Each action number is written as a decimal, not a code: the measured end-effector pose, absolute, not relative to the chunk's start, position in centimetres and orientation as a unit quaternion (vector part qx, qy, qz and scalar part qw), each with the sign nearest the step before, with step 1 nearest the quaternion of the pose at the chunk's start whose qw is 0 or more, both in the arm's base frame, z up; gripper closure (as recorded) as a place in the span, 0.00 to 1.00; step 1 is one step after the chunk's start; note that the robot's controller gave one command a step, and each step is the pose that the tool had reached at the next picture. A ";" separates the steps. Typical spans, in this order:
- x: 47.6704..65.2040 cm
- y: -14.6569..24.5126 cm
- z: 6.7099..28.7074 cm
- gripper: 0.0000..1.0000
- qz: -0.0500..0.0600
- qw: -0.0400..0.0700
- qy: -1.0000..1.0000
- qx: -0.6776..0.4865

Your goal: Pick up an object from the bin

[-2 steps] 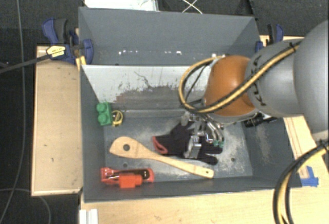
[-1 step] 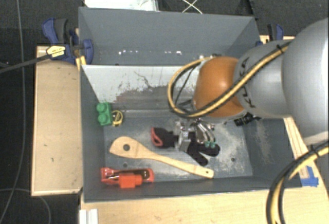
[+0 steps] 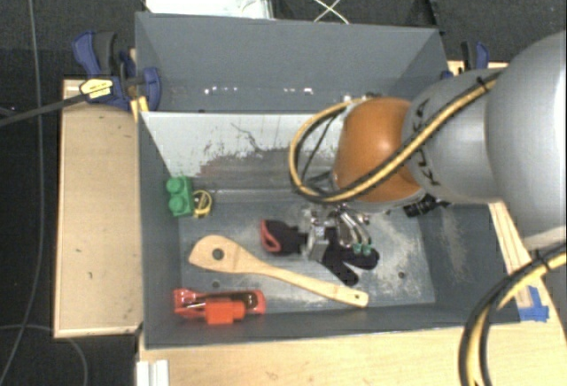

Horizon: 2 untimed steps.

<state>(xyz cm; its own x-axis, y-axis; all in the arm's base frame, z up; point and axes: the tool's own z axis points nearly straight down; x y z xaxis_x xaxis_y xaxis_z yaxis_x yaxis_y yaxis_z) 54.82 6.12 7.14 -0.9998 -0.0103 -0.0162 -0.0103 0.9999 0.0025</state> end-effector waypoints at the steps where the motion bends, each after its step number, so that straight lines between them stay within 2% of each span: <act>1: 56.5 7.2 17.2 1.00 0.002 0.013 1.000 -0.015; 2: 54.7 6.6 8.2 1.00 0.001 0.001 1.000 0.005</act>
Offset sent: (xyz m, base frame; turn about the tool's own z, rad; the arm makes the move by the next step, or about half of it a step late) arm -0.0004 0.0044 0.0116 0.0227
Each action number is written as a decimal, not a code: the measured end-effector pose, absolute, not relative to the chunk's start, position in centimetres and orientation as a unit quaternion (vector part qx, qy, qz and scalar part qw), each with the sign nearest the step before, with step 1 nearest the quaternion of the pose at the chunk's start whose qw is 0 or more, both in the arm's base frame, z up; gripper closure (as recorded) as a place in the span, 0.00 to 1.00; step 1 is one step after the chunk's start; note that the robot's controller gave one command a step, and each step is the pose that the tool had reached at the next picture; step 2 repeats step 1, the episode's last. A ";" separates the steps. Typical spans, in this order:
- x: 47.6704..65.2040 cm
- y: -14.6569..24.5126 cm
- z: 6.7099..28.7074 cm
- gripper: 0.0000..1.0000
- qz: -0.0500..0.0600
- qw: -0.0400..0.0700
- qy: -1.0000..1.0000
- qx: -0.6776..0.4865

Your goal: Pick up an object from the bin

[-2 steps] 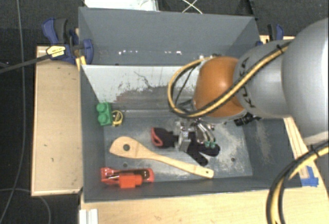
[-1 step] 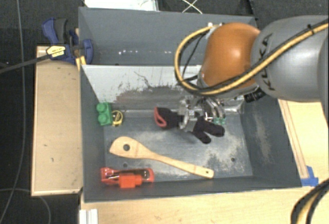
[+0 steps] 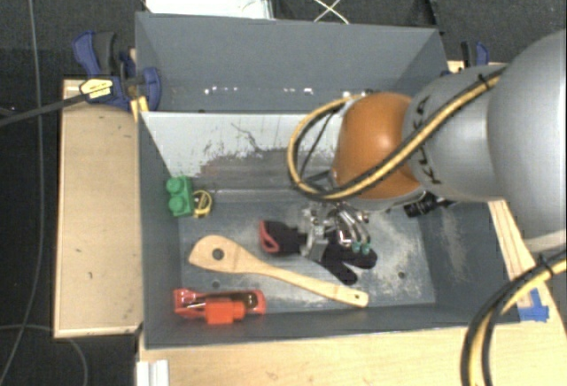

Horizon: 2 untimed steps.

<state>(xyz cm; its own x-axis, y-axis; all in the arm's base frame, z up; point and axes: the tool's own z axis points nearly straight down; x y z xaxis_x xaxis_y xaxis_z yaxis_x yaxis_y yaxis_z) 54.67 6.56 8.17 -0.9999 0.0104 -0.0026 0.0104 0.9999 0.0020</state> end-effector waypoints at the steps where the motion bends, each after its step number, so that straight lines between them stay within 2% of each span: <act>1: 55.3 7.8 21.6 1.00 0.002 0.013 1.000 -0.017; 2: 55.3 7.8 21.6 1.00 0.002 0.013 1.000 -0.017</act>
Offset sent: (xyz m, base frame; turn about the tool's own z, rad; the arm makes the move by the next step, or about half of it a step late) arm -0.0059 0.0040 -0.0117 0.0201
